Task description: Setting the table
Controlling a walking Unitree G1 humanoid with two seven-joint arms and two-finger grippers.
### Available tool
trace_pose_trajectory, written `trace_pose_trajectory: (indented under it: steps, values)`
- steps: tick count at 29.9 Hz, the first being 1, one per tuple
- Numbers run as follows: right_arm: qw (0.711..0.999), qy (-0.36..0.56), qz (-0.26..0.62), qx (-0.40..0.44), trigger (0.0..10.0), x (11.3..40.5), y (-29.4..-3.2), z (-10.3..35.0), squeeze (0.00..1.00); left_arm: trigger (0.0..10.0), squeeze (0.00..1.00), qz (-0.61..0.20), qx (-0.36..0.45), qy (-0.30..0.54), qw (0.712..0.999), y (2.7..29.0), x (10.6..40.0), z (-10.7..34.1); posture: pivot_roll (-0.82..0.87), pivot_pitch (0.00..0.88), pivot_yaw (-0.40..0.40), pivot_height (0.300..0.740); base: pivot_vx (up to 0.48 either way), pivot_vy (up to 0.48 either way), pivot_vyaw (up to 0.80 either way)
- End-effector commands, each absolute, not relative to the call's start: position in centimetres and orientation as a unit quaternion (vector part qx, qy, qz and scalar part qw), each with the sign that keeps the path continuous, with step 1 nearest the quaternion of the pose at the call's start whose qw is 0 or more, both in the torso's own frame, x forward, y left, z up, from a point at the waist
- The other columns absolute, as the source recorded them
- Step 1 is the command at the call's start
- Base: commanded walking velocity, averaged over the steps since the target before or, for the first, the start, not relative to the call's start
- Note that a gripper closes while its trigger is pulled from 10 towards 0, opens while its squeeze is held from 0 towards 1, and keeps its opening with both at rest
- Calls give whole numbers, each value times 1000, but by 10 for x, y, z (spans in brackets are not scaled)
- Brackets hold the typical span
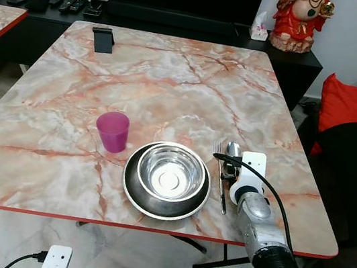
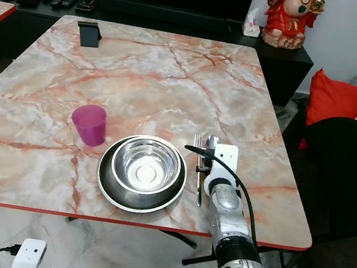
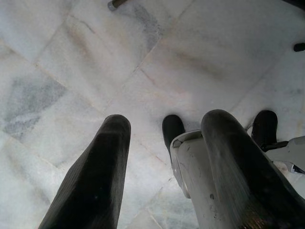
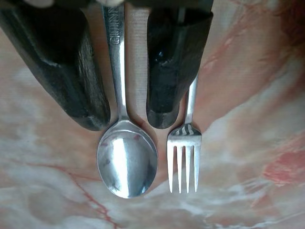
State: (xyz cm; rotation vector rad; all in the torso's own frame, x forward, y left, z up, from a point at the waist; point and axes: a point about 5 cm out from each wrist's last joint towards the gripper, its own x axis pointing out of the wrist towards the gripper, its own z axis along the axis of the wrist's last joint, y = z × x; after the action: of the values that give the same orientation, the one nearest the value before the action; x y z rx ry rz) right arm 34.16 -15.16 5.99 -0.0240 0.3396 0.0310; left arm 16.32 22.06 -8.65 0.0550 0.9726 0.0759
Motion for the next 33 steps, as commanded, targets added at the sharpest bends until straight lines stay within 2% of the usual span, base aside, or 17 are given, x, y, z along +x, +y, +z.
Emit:
trace_pose_trajectory:
  steps: [1,9,15,25,33]
  values:
    - [988,153,9,-7,10000,346,-152,67,0,10000,0,32,28,480,876,219,158,-89,-70,0,-30,740,0,0,0]
    - [996,80,-25,-4,10000,349,-162,84,0,10000,0,31,28,477,878,220,159,-89,-72,0,-29,740,0,0,0]
    - [996,-40,-84,-10,10000,338,-180,106,0,10000,0,29,28,467,883,219,163,-87,-80,0,-25,740,0,0,0]
    - [994,-53,-94,-8,10000,325,-181,98,0,10000,0,32,25,468,883,217,162,-88,-71,0,-35,740,0,0,0]
    - [994,-66,-85,-2,10000,334,-175,109,0,10000,0,36,23,475,879,215,157,-90,-67,0,-43,740,0,334,0]
